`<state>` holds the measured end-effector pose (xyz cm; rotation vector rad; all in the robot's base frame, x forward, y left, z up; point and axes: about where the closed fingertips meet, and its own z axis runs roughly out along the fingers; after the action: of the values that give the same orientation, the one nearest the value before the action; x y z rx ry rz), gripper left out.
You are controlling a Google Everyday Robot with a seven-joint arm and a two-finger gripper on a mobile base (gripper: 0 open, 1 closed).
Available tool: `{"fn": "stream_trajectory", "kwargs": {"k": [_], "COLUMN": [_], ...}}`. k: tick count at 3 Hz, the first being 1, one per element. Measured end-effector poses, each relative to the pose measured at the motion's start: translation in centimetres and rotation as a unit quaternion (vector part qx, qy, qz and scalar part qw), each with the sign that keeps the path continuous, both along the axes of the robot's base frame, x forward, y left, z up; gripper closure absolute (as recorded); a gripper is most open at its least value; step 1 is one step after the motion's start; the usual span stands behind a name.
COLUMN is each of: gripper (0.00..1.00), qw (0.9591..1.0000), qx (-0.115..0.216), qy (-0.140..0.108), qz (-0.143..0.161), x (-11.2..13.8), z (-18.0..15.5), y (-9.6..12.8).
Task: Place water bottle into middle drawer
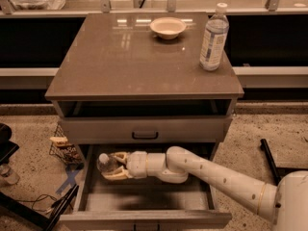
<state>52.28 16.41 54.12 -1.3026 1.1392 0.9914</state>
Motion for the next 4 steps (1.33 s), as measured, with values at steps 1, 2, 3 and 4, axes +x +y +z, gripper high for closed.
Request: {"fn": "stream_trajectory", "kwargs": {"k": [1,2,3,4], "gripper": [1.00,1.00,1.00,1.00], "qw": [0.9992,0.9992,0.9970,0.9940], "qx": [0.030,0.030,0.038,0.036], "qy": [0.022,0.022,0.066,0.103], "qz": [-0.014,-0.014,-0.007,-0.012], "x": [-1.6,-1.6,-0.2,0.7], "z": [-5.2,-5.2,-7.8,-10.9], "y": [-0.2,-0.2,0.2,-0.2]}}
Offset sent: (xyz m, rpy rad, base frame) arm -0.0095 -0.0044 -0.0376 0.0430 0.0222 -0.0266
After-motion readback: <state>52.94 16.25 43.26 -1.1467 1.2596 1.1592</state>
